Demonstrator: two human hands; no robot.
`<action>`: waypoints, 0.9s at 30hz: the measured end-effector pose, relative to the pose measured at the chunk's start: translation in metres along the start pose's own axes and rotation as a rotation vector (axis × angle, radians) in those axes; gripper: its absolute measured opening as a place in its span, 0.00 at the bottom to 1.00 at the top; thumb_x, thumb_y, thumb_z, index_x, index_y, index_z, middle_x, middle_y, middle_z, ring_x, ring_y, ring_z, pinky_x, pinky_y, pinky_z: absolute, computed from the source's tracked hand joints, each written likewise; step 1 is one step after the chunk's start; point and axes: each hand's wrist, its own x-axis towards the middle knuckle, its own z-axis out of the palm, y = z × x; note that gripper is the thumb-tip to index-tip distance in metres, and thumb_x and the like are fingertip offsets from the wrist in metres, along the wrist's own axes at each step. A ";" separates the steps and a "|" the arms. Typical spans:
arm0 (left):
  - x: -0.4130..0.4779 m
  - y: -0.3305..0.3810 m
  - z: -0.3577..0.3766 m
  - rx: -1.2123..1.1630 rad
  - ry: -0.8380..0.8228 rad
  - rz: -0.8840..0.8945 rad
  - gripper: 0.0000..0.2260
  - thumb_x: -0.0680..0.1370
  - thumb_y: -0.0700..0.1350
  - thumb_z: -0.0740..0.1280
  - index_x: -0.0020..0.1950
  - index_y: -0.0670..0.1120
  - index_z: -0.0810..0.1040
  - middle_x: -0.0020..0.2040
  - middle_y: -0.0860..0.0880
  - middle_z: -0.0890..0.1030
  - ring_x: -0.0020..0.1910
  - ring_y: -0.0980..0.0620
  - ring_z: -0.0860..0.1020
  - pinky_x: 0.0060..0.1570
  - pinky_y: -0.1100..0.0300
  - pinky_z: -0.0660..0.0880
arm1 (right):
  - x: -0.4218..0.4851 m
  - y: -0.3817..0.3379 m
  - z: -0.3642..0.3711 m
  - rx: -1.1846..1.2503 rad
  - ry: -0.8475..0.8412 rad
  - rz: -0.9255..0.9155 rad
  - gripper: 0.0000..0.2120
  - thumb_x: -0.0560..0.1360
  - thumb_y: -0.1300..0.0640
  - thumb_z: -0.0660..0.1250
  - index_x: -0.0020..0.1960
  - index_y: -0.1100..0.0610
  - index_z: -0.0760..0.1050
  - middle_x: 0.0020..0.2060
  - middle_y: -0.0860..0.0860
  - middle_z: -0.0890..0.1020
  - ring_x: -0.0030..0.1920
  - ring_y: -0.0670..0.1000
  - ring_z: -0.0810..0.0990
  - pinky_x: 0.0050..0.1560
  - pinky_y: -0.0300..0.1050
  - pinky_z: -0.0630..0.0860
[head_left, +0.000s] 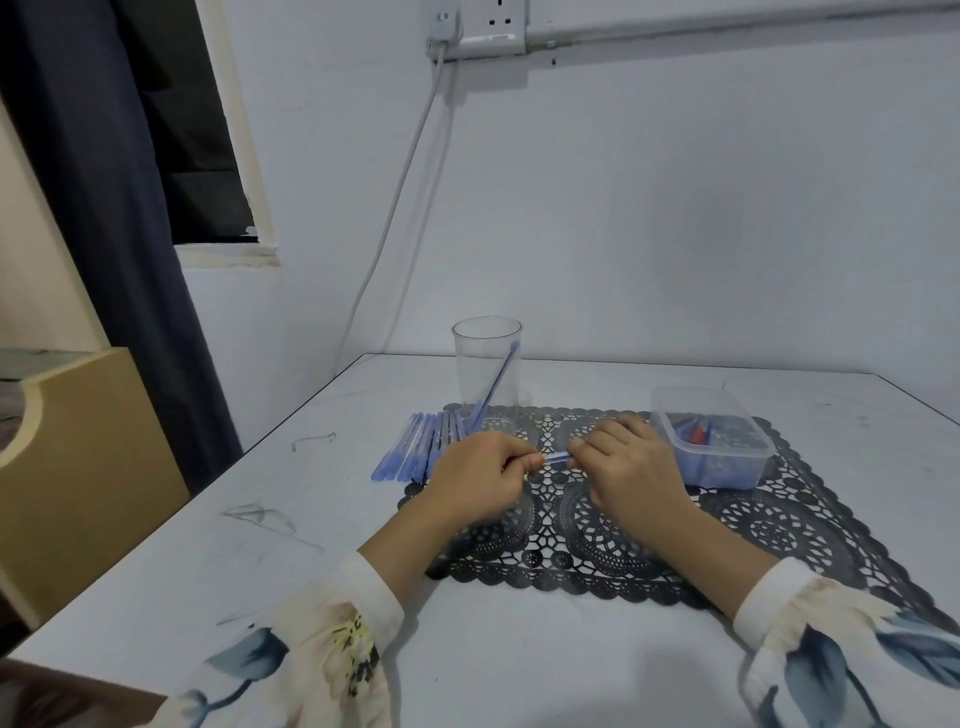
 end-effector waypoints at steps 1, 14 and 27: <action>0.000 0.001 0.000 0.015 0.011 0.008 0.10 0.79 0.52 0.60 0.50 0.55 0.81 0.30 0.56 0.75 0.32 0.57 0.72 0.36 0.62 0.69 | 0.000 -0.001 0.000 0.005 -0.004 0.024 0.12 0.73 0.57 0.60 0.38 0.58 0.81 0.32 0.51 0.81 0.34 0.53 0.78 0.40 0.46 0.76; -0.002 -0.002 0.000 0.091 0.044 0.095 0.12 0.79 0.52 0.60 0.59 0.55 0.79 0.35 0.53 0.80 0.31 0.56 0.71 0.37 0.63 0.72 | -0.001 -0.005 0.005 0.331 -0.080 0.217 0.09 0.63 0.70 0.72 0.42 0.62 0.80 0.37 0.54 0.79 0.41 0.51 0.74 0.42 0.40 0.70; 0.001 -0.011 0.000 0.120 0.113 0.129 0.12 0.79 0.52 0.61 0.58 0.56 0.80 0.38 0.50 0.83 0.35 0.56 0.73 0.38 0.63 0.67 | 0.001 -0.006 -0.003 0.359 -0.122 0.161 0.14 0.68 0.67 0.68 0.53 0.61 0.80 0.40 0.54 0.81 0.41 0.53 0.78 0.44 0.44 0.75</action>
